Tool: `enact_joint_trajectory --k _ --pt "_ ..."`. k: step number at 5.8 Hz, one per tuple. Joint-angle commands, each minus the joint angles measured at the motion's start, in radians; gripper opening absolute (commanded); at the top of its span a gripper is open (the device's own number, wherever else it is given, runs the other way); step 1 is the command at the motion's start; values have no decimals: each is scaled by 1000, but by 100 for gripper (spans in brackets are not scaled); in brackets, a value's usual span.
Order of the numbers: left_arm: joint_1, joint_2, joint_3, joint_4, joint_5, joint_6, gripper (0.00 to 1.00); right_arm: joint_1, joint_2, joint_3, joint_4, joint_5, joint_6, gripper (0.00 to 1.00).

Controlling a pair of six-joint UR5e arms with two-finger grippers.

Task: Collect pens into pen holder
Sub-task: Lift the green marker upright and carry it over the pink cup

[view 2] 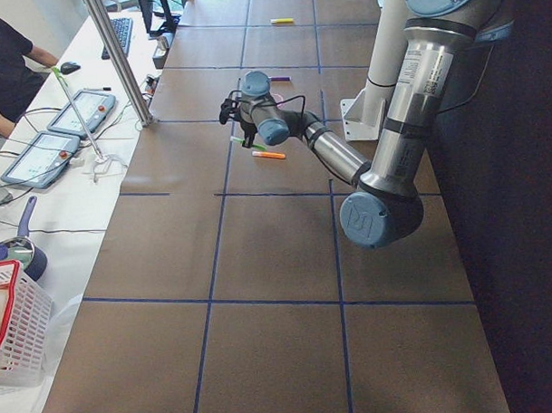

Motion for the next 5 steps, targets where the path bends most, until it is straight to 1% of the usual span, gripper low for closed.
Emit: enact_joint_trajectory --k 1,2,3,4,5 --pt "208 -142 -34 -41 291 -152 0 0 -1 1 0 0 0 100" --pt "385 -141 -39 -140 622 -156 0 0 -1 4 1 0 0 100" --pt "551 -158 -7 -208 922 -156 0 0 0 5 2 0 0 100" --pt "556 -202 68 -231 973 -158 3 0 0 4 20 0 3 100" --pt "551 -207 108 -275 989 -156 8 0 0 2 35 2 6 100"
